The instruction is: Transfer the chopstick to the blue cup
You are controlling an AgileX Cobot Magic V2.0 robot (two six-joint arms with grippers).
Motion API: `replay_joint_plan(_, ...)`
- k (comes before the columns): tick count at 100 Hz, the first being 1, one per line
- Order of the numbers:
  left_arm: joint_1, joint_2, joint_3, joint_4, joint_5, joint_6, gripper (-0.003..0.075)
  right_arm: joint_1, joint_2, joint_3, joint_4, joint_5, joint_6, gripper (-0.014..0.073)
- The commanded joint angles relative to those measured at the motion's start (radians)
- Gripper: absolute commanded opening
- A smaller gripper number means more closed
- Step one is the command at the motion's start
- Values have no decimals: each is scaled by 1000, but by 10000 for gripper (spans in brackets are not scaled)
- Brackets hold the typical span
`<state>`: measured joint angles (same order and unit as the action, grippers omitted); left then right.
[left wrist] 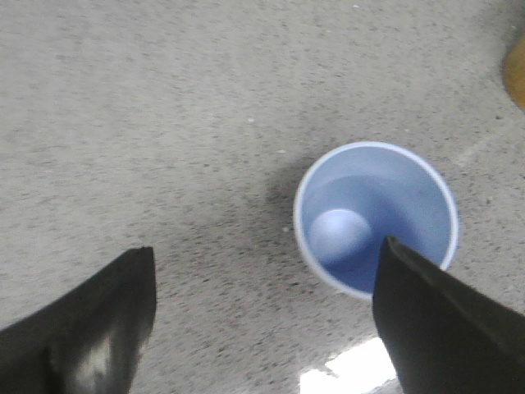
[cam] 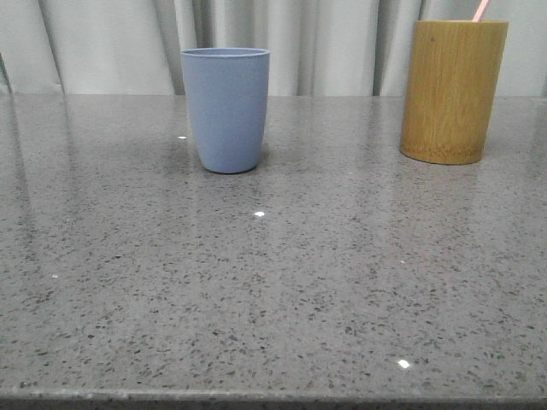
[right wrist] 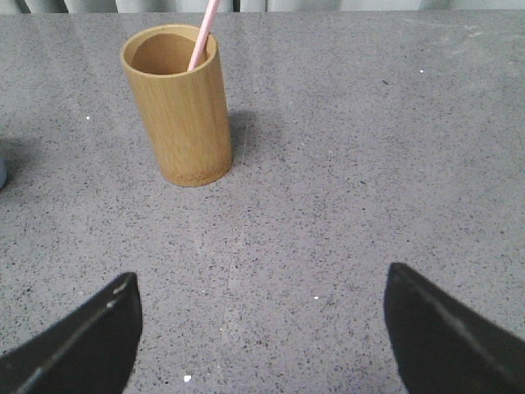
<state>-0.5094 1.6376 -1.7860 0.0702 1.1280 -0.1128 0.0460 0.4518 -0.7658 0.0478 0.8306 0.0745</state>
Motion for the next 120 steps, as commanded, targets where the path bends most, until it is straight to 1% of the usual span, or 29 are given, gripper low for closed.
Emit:
replay_joint_plan(1,-3,-83,-35,34,-32,-14,536,-6,16,-35,-2,-65,-3,601)
replay_joint_plan(19,-3,-160,-7,60,-45,-14,536,-6,16,-35,-2,-65,-3,601)
replay_joint_plan(32,23,-246,86,80,-77,-39,536,-6,16,-35,-2,-65,-3,601)
replay_joint_plan(58,156,-495,404,78,-164,-57,536,-6,16,-35,-2,-65,-3,601)
replay_joint_plan(73,213,-647,582,78,-208,-57,536,-6,16,-35,-2,-65,-3,601)
replay_joint_plan(95,262,-868,834,78,-242,-75,536,-6,16,-35,-2,-65,-3,601)
replay_joint_plan(110,275,-986,966,82,-252,-90,536,-6,16,-35,-2,-65,-3,601)
replay_joint_plan(120,275,-1041,1038,86,-285,-91,536,-6,16,-35,-1,-66,-3,601)
